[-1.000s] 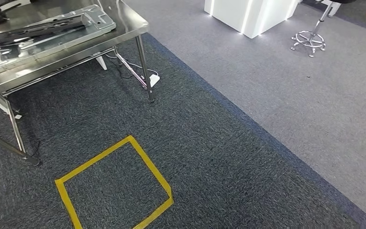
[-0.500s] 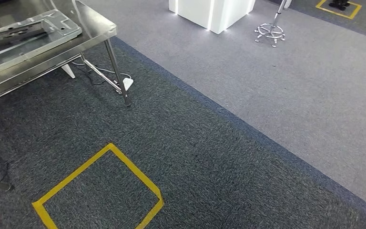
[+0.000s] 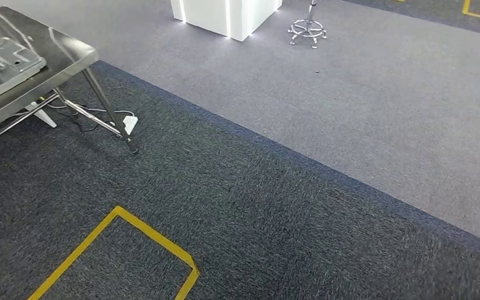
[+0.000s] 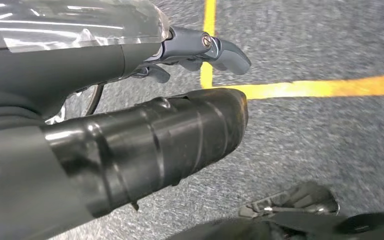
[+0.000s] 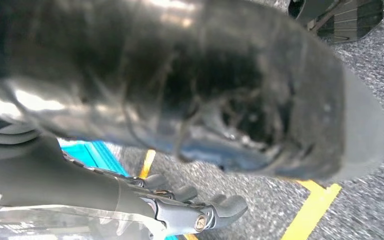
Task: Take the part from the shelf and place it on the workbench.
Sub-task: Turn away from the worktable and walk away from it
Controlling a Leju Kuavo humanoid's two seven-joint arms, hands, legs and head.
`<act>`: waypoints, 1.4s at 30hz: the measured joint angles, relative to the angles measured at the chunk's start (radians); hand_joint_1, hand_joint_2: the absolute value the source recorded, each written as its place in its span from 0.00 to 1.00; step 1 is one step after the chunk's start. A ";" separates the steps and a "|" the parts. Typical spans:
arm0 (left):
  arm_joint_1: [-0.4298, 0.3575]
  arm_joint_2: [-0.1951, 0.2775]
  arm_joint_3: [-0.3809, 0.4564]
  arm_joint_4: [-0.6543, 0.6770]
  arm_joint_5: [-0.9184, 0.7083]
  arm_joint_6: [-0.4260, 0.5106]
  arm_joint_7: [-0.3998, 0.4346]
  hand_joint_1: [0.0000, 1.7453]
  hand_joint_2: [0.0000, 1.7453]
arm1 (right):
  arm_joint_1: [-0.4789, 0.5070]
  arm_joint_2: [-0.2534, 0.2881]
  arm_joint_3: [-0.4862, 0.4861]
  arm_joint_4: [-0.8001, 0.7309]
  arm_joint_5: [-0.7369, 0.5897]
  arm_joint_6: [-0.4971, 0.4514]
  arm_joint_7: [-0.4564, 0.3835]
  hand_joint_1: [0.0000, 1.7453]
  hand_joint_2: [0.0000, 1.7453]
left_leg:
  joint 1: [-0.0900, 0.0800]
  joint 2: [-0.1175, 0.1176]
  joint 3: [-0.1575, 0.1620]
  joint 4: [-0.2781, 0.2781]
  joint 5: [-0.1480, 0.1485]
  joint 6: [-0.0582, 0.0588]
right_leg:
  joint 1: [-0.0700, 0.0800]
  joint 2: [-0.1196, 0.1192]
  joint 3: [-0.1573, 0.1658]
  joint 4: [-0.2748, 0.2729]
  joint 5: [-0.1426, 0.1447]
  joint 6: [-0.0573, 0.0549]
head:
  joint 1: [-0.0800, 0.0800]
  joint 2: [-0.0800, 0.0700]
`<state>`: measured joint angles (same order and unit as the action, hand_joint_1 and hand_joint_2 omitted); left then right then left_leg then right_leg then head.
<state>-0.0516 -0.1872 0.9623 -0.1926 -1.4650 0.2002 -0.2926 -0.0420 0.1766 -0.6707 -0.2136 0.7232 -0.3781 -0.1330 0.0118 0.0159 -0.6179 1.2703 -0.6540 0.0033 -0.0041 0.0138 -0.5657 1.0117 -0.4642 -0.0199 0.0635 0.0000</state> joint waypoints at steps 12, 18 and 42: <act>0.001 -0.004 -0.015 0.000 -0.016 0.011 0.008 0.00 0.00 | 0.009 0.010 0.015 0.003 0.029 0.011 0.012 0.00 0.00 | 0.001 -0.033 0.083 -0.264 0.172 0.047 | -0.002 0.052 -0.046 0.080 -0.045 0.045 | 0.002 0.000; 0.006 -0.007 -0.018 0.000 -0.018 0.012 0.008 0.00 0.00 | 0.005 0.010 0.020 0.004 0.029 0.015 0.013 0.00 0.00 | -0.002 0.044 0.085 -0.264 0.167 0.050 | -0.010 -0.016 -0.102 0.217 -0.086 0.059 | 0.003 0.000; -0.003 -0.002 -0.019 0.000 -0.013 0.003 -0.035 0.00 0.00 | 0.002 0.024 0.021 0.006 0.050 0.015 0.016 0.00 0.00 | 0.002 -0.041 0.079 -0.255 0.172 0.043 | -0.006 0.072 -0.028 0.057 -0.034 0.045 | 0.005 0.000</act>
<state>-0.0542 -0.1894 0.9430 -0.1926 -1.4781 0.2032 -0.3279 -0.0400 0.2004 -0.6493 -0.2071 0.7735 -0.3631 -0.1171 0.0142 -0.0248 -0.5385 1.0155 -0.4824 0.0460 -0.0096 0.0855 -0.5939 1.0684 -0.4986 0.0250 0.0685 0.0000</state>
